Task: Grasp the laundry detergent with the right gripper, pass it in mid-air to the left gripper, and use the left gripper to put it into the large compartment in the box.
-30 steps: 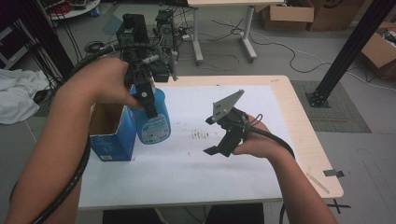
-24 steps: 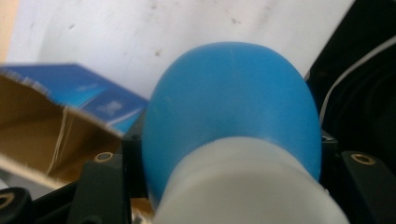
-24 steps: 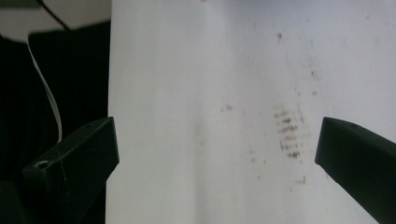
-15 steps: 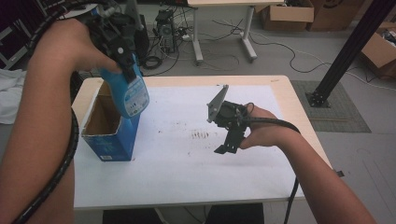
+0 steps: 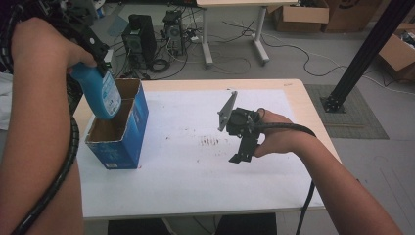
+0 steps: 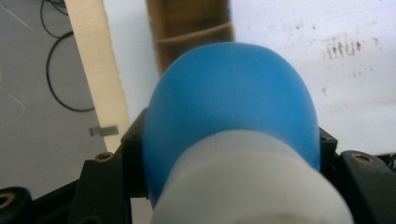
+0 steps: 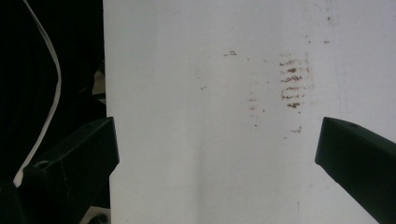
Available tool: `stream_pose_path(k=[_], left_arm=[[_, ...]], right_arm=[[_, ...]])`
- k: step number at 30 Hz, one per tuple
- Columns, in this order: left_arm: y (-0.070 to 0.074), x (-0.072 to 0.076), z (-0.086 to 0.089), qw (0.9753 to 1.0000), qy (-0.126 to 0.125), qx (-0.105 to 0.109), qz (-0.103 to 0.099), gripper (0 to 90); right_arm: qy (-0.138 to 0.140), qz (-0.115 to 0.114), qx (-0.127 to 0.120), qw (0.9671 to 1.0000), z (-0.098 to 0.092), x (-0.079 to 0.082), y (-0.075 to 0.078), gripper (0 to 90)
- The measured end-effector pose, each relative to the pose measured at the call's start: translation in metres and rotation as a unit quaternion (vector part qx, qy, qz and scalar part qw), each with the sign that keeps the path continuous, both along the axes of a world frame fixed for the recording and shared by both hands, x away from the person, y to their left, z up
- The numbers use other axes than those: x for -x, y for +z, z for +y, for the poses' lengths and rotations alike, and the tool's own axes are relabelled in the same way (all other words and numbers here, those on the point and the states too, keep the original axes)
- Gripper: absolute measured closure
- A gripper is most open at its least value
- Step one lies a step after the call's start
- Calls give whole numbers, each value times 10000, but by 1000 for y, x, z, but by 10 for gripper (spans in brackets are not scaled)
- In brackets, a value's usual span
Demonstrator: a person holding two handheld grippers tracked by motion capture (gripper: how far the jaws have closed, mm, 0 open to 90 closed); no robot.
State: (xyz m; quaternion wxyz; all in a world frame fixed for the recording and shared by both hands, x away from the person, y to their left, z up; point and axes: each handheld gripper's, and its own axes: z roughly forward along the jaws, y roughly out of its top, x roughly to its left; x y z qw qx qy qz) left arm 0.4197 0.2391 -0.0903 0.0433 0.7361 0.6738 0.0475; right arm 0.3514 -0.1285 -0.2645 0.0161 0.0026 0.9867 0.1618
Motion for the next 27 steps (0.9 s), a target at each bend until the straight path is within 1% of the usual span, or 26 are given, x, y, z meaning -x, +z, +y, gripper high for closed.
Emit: stream_pose_path(k=[1,2,4,5,7,10,11,13,19,22,26,27], left_arm=[[-6,0,3,9999,34,-53,88,388],[-10,0,4,9999,0,-97,98,388],[-20,-1,8,9999,54,-136,89,388],[-24,-1,9,9998,87,-127,103,388],[-35,-2,11,9998,56,-101,144,388],[-55,-3,13,9998,44,75,203,388],[-61,-3,14,9996,46,116,240,388],[-71,-4,14,9996,27,151,250,388],[-105,-5,11,9993,35,175,320,388],[-123,-6,10,9992,2,140,362,388],[-144,-6,7,9992,-16,87,382,389],[-147,-6,7,9993,-15,91,369,388]], right_arm=[[1,4,4,10000,0,0,0,0],[0,-17,-8,10000,0,0,1,0],[-8,-9,-4,10000,-1,0,0,0],[-24,-26,3,10000,0,0,0,0],[-32,-12,11,10000,0,0,0,0],[-38,-19,-8,10000,0,1,-1,0],[-40,-14,-2,10000,0,1,-1,0],[-43,-1,2,10000,0,2,-2,0],[-37,2,15,10000,-1,4,-6,0],[-57,9,11,10000,-2,5,-7,0],[-62,13,-4,10000,-3,5,-6,0],[-74,13,-8,10000,-3,5,-6,0]])
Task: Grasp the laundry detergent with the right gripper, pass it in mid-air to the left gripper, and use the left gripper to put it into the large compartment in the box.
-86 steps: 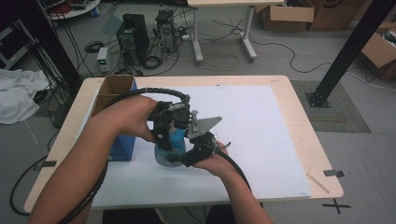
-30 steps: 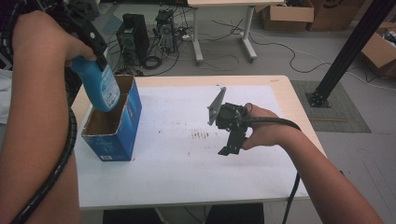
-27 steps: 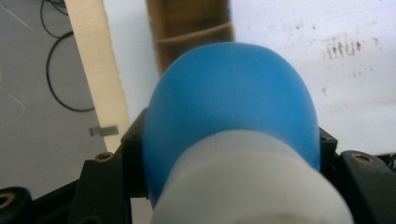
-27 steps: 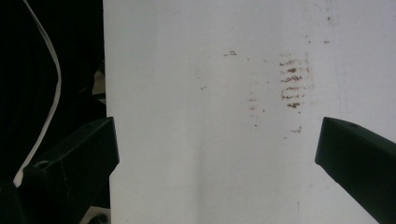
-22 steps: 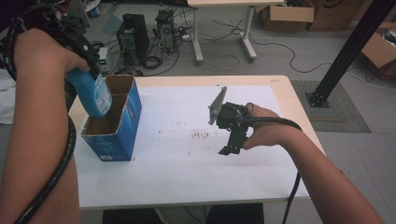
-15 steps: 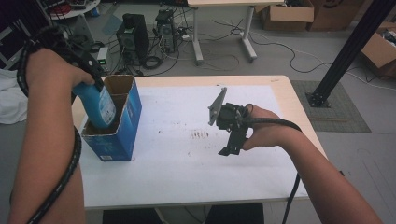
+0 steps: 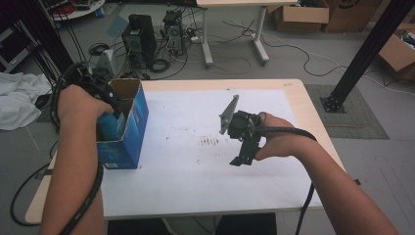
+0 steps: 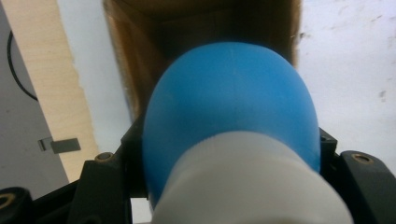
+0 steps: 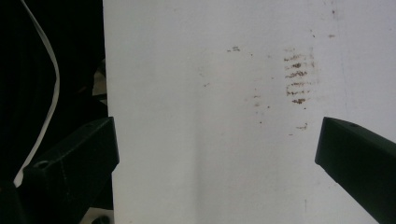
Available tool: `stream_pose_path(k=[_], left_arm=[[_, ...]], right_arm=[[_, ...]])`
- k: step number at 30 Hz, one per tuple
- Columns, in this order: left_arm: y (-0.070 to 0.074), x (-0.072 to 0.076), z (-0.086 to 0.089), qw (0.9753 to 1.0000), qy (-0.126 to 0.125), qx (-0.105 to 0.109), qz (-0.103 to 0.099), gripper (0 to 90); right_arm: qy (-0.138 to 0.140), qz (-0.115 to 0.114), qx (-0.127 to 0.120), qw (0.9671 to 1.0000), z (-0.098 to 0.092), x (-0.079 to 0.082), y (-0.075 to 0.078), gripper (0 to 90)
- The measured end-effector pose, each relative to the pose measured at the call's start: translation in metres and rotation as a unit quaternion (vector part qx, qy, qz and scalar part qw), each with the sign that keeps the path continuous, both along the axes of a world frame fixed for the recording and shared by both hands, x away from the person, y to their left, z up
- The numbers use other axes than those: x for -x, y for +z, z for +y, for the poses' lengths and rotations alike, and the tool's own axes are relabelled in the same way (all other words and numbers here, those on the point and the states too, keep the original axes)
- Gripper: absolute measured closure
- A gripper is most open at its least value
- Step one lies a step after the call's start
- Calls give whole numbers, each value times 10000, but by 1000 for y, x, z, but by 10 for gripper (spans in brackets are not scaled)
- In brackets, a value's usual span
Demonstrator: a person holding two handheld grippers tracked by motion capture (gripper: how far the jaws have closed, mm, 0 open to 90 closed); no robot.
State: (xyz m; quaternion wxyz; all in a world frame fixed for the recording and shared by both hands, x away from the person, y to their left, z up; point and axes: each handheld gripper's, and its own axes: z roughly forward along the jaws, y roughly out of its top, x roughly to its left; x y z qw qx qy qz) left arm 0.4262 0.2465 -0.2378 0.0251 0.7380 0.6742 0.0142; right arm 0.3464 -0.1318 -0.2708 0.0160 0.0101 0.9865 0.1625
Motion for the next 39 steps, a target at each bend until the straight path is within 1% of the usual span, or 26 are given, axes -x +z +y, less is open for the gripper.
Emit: stream_pose_path(k=[4,9,15,16,18,22,24,25,26,28,35,36,39], left_arm=[[-18,0,1,10000,15,-38,-42,389],[-38,-1,2,10000,43,-74,27,389],[-50,-1,3,9999,55,-49,71,389],[-51,-1,3,9999,44,-56,93,389],[-51,-1,3,10000,56,-45,49,389],[-52,-1,2,10000,33,-40,51,389],[-52,0,2,10000,29,-29,-44,389],[-53,0,1,10000,20,-22,-45,388],[-53,0,2,10000,35,-18,-86,388],[-53,0,1,10000,-1,-47,-46,387],[-53,1,1,9998,-17,-36,-211,385],[-53,2,1,9996,-47,-80,-249,379],[-55,2,0,9996,-89,-161,-206,337]], right_arm=[[25,-4,14,10000,-1,0,0,0],[7,-3,-9,10000,0,1,-1,0],[-10,21,-18,10000,-2,1,-4,0],[-22,31,-28,10000,-3,1,-4,0],[-30,29,-31,10000,-4,1,-4,0],[-36,16,-51,10000,-4,1,-4,0],[-34,9,-66,10000,-4,2,-4,0],[-36,1,-67,10000,-5,2,-4,0],[-42,8,-66,10000,-5,2,-4,0],[-49,-11,-49,10000,-5,2,-5,0],[-38,-1,-62,10000,-5,3,-4,0],[-42,0,-51,10000,-5,3,-4,0],[-56,-1,-72,10000,-5,4,-3,0]])
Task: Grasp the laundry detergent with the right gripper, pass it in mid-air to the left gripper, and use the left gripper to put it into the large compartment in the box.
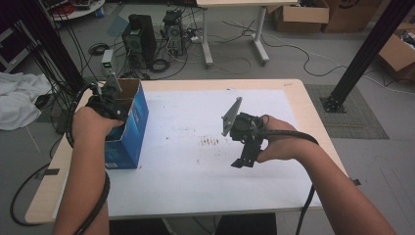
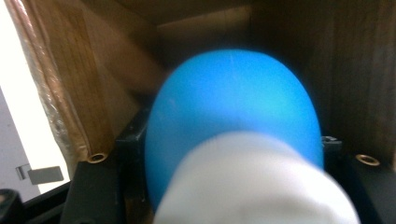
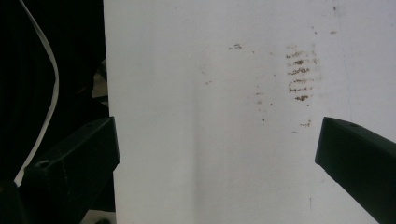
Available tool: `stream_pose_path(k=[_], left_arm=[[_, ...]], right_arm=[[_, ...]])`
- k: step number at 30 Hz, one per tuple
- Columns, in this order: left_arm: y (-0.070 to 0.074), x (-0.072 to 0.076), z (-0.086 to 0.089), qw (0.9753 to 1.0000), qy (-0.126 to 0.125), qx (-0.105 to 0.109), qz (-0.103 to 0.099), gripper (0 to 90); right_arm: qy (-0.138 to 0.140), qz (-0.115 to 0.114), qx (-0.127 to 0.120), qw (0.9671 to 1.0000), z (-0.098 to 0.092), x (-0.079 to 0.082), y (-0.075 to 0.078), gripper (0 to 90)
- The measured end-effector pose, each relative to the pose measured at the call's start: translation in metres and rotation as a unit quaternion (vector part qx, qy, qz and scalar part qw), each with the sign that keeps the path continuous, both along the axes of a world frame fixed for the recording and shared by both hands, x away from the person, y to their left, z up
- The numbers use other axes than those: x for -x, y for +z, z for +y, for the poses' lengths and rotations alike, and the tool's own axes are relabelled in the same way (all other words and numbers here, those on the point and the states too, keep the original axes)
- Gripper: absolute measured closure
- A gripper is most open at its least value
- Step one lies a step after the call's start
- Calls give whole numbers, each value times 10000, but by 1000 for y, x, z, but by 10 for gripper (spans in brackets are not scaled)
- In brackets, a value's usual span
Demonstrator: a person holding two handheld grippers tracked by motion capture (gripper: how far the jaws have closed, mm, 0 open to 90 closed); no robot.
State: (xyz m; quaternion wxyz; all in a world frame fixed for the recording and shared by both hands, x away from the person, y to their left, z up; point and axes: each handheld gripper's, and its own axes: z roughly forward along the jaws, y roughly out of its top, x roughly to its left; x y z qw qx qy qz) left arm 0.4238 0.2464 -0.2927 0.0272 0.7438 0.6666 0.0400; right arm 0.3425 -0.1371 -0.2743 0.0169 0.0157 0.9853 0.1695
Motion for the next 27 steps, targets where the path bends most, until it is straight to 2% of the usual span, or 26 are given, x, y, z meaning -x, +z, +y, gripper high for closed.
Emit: stream_pose_path(k=[6,12,21,24,27], left_arm=[[1,0,-1,10000,18,-52,6,317],[5,-1,-2,9999,99,3,55,284],[21,1,-2,9999,135,22,-38,281],[28,2,-2,9998,170,-12,-60,247],[35,3,-4,9999,129,43,-99,228]], right_arm=[[4,-9,13,10000,0,1,0,0],[12,-3,3,10000,0,0,1,0],[24,13,-16,10000,-2,-1,-1,0],[20,14,-38,10000,-2,-1,-1,0],[46,1,-58,10000,-1,-1,0,0]])
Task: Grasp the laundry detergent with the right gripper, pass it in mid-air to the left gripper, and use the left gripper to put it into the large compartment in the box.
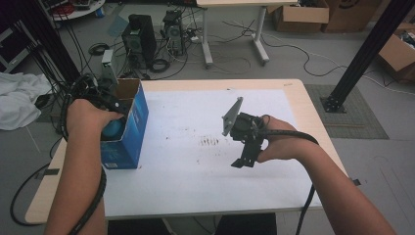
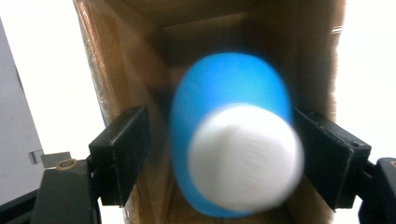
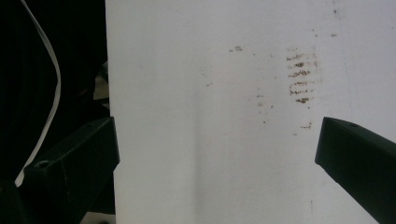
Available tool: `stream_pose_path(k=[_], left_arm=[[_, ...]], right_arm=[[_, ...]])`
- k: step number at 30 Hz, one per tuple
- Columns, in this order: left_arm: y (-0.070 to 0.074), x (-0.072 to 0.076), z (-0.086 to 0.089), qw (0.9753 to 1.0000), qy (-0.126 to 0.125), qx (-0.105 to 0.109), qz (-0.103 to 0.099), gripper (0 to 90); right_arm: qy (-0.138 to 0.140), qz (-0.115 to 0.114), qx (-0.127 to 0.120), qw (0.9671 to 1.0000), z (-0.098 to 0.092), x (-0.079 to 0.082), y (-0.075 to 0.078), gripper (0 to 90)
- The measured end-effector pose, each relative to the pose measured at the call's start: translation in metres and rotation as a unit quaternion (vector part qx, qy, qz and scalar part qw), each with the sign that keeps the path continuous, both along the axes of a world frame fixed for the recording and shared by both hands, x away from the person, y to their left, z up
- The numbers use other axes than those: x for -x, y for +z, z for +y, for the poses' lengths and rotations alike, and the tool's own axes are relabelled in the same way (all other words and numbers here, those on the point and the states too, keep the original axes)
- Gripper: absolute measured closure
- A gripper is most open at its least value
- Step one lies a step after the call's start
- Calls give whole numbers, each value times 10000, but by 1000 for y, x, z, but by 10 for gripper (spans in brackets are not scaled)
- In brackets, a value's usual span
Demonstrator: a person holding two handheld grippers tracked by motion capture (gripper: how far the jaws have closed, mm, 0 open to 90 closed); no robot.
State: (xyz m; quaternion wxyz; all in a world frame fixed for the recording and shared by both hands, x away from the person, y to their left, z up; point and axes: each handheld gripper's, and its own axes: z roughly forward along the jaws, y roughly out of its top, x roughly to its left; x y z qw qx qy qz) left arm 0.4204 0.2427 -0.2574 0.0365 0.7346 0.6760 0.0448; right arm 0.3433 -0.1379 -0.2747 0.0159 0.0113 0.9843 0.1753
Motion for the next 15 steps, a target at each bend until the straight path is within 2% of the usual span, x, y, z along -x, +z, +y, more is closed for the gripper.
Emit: stream_pose_path(k=[15], left_arm=[[30,2,-10,9997,-150,-155,-123,178]], right_arm=[[-5,1,-35,10000,-1,2,2,0]])
